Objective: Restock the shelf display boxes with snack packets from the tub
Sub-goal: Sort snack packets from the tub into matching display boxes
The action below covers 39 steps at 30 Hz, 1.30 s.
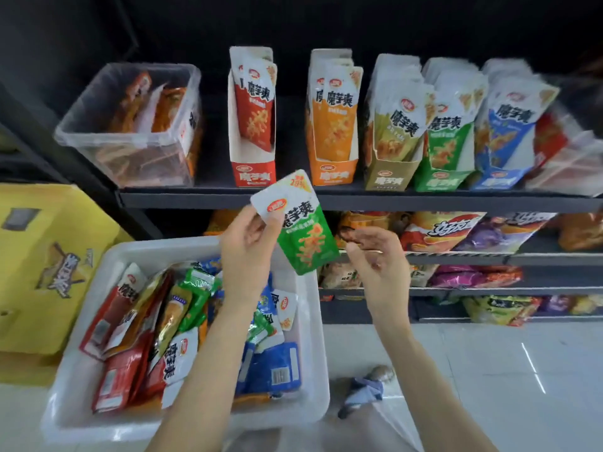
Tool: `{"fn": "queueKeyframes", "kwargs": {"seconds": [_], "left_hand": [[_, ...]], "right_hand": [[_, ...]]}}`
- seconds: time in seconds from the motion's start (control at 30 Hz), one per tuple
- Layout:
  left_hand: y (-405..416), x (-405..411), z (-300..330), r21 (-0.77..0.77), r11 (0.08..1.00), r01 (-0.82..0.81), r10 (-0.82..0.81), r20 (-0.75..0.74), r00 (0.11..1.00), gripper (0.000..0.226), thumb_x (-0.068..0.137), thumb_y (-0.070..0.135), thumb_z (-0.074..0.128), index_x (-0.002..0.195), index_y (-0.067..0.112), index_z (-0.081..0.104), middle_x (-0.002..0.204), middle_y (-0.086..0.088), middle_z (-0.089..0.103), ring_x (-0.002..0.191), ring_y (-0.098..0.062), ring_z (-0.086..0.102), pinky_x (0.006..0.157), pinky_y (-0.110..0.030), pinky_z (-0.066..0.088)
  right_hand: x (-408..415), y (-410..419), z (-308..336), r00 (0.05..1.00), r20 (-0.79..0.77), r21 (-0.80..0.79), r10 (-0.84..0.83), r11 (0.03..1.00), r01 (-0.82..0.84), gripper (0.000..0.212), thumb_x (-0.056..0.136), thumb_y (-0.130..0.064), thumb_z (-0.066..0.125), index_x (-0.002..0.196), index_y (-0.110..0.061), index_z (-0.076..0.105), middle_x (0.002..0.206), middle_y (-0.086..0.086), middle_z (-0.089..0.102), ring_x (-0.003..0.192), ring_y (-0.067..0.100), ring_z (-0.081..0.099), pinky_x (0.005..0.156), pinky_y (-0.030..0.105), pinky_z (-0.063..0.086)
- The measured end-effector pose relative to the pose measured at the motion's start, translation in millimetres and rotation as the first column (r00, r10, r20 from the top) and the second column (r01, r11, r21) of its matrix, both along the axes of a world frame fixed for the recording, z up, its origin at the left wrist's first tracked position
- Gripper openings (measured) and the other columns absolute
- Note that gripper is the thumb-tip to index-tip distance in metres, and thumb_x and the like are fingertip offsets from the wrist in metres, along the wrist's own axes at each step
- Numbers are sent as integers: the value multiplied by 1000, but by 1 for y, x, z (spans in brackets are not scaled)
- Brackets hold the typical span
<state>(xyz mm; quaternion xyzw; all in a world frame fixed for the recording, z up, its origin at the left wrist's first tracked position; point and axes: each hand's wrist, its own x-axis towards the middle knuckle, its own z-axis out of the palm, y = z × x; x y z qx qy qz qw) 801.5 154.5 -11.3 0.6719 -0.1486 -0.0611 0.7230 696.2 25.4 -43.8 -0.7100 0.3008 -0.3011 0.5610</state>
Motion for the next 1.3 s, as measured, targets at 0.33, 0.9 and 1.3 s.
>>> {"fn": "queueKeyframes", "kwargs": {"seconds": [0.33,0.9,1.3], "left_hand": [[-123,-15,37,260,929,265,-361,471,805,26,90,28,64,115,20,62,96,8,65,86,-11,59,76,-26,49],[-218,15,-13,645,706,-290,-489,742,460,29,83,22,62,111,21,67,112,-2,54,107,-23,41,89,-36,31],[-189,10,-1,514,852,-101,-373,730,572,30,91,27,51,115,18,65,106,2,64,104,-18,53,88,-32,39]], "right_hand": [[-32,-99,69,992,111,-263,-55,961,83,14,85,-16,69,88,-28,63,61,-17,66,50,3,60,50,20,50],[58,-261,62,970,-142,-414,-195,902,121,17,87,-20,68,85,-7,56,74,9,68,61,16,68,68,41,57],[17,-185,69,953,201,-473,-226,830,296,23,89,-7,60,110,-14,57,98,-6,55,67,5,54,64,25,50]]}}
